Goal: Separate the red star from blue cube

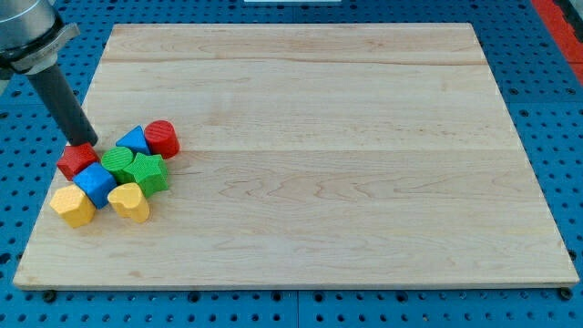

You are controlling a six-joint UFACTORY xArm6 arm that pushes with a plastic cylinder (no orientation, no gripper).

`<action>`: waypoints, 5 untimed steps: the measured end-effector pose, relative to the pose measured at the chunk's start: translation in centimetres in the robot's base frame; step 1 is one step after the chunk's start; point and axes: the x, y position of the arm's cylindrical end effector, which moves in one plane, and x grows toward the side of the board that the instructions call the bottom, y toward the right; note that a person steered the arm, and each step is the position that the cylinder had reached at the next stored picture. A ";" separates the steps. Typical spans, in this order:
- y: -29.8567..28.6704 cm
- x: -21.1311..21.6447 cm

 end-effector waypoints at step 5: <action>-0.4 5.7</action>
